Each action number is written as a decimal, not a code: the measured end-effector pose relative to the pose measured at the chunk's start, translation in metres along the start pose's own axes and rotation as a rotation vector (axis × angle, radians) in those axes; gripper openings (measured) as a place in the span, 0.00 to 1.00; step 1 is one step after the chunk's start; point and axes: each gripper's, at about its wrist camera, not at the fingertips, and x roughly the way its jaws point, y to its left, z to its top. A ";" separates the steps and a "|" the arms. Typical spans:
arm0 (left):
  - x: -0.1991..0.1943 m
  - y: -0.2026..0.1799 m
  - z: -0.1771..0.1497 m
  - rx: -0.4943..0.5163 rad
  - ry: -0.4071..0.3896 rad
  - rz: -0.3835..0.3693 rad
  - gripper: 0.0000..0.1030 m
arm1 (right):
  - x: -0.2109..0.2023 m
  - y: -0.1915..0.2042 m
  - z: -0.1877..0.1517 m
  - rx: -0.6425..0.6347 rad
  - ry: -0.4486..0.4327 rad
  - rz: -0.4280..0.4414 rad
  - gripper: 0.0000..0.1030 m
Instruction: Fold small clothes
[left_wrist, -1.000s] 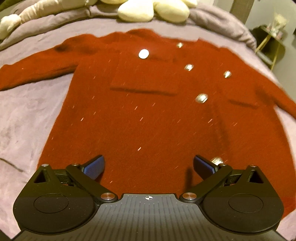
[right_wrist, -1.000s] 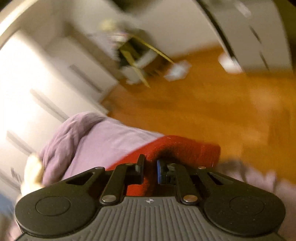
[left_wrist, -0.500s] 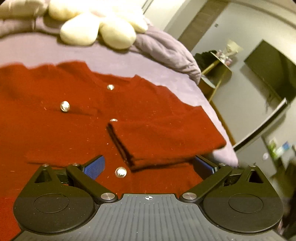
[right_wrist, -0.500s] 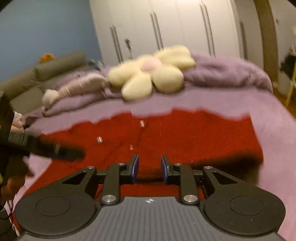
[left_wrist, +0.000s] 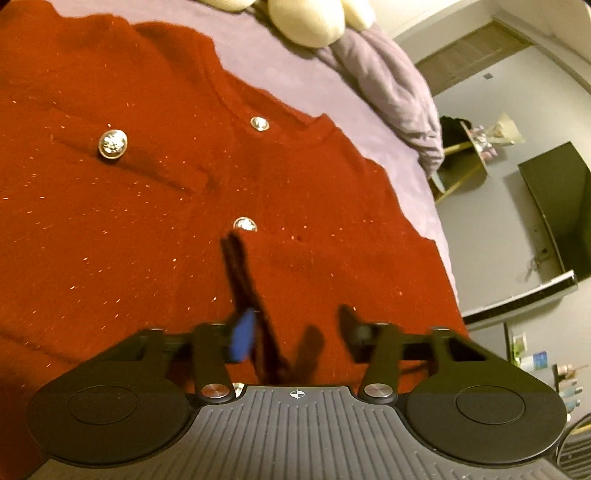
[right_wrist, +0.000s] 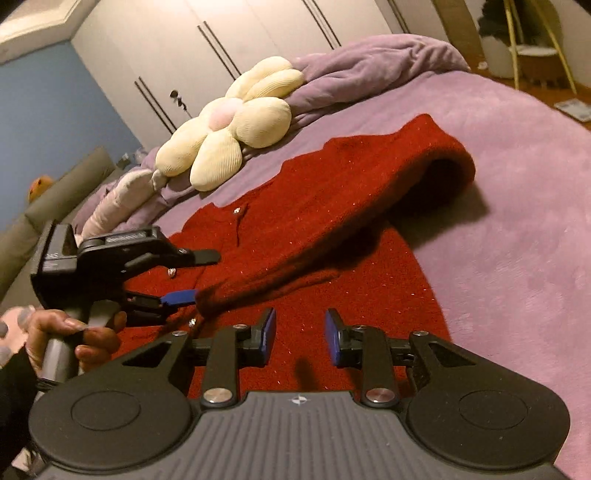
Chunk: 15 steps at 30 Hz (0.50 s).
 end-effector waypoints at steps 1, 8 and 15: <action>0.003 -0.001 0.002 0.003 0.015 0.001 0.18 | 0.003 -0.001 0.001 0.011 -0.001 0.002 0.27; -0.025 -0.026 0.026 0.175 -0.068 -0.015 0.12 | 0.012 -0.004 0.016 0.054 -0.027 0.003 0.30; -0.061 -0.011 0.070 0.329 -0.225 0.190 0.12 | 0.029 -0.004 0.047 0.059 -0.060 0.007 0.38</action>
